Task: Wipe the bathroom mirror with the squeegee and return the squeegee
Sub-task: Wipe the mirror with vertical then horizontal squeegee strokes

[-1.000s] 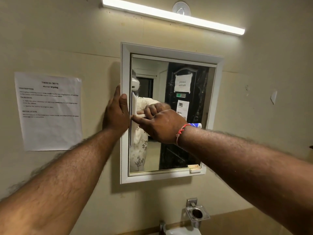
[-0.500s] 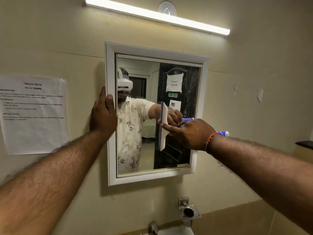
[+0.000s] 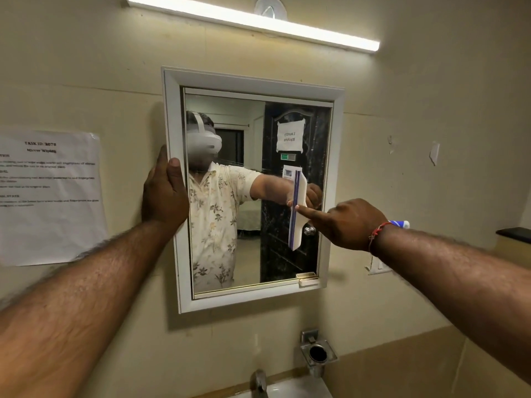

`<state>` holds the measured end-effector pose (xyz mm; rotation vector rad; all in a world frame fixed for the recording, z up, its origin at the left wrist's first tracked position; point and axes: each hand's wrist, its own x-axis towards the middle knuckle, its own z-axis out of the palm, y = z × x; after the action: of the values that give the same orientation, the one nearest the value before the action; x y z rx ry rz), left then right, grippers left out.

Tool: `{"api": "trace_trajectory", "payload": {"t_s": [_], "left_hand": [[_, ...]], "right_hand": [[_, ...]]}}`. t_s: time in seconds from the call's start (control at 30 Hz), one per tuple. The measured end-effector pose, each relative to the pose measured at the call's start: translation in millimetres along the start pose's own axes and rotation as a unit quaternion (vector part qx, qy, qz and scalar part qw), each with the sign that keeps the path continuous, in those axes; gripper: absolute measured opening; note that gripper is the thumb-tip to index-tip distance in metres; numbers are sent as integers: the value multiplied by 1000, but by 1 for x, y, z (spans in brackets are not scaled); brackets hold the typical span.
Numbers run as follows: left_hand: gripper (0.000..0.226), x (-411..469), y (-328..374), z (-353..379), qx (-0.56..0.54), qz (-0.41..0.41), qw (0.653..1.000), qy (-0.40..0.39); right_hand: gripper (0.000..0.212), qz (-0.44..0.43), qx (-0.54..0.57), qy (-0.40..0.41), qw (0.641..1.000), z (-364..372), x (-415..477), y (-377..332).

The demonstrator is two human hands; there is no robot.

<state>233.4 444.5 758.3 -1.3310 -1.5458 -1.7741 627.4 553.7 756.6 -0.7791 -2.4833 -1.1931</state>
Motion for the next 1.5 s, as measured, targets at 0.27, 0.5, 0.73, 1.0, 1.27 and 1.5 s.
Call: {"api": "trace_trajectory", "payload": {"t_s": [0.27, 0.5, 0.73, 1.0, 1.27, 1.5], "left_hand": [[64, -3, 1, -1, 9, 2, 1000, 1], [65, -10, -2, -2, -1, -7, 1000, -9], [68, -33, -12, -5, -16, -14, 999, -33], [57, -42, -15, -3, -27, -24, 999, -36], [57, -50, -30, 0, -36, -33, 998, -39], [55, -54, -30, -2, -44, -40, 997, -41]], "right_hand": [[62, 18, 9, 22, 1000, -11, -4, -16], [59, -54, 82, 69, 993, -31, 9, -89], [59, -101, 105, 124, 981, -50, 47, -166], [52, -113, 95, 160, 976, -58, 69, -179], [58, -128, 100, 139, 977, -49, 84, -194], [62, -143, 105, 143, 974, -43, 87, -194]]}}
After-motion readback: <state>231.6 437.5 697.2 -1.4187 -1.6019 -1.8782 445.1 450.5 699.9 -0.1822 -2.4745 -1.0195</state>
